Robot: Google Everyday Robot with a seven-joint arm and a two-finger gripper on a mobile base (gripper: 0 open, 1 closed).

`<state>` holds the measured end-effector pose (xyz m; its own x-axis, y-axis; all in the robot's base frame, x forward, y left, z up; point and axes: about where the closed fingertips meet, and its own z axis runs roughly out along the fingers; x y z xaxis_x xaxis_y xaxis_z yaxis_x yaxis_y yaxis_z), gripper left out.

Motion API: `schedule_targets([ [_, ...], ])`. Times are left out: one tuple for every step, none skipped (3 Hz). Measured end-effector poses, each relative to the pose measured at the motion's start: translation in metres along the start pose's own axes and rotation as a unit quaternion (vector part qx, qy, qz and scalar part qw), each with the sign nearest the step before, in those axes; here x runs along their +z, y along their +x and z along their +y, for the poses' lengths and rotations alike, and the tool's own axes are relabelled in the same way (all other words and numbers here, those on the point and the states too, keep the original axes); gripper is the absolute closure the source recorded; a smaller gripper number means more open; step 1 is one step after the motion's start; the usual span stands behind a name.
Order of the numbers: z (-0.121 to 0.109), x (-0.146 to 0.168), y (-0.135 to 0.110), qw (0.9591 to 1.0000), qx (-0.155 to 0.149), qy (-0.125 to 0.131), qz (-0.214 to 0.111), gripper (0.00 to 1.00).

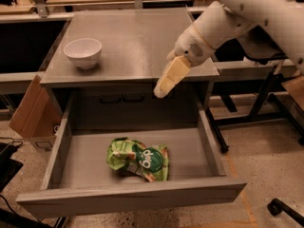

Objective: Place green rice chip bag into top drawer

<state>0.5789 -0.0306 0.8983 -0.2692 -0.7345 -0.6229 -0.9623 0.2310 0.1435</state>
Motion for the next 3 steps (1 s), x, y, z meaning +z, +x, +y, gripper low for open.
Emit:
schedule_targets([
  [0.017,-0.063,0.007,0.9995,-0.027,0.007,0.012,0.0],
  [0.048,-0.114,0.023,0.9983,-0.042,0.037,0.015,0.0],
  [0.08,-0.141,0.078,0.9946,-0.008,0.102,0.014,0.0],
])
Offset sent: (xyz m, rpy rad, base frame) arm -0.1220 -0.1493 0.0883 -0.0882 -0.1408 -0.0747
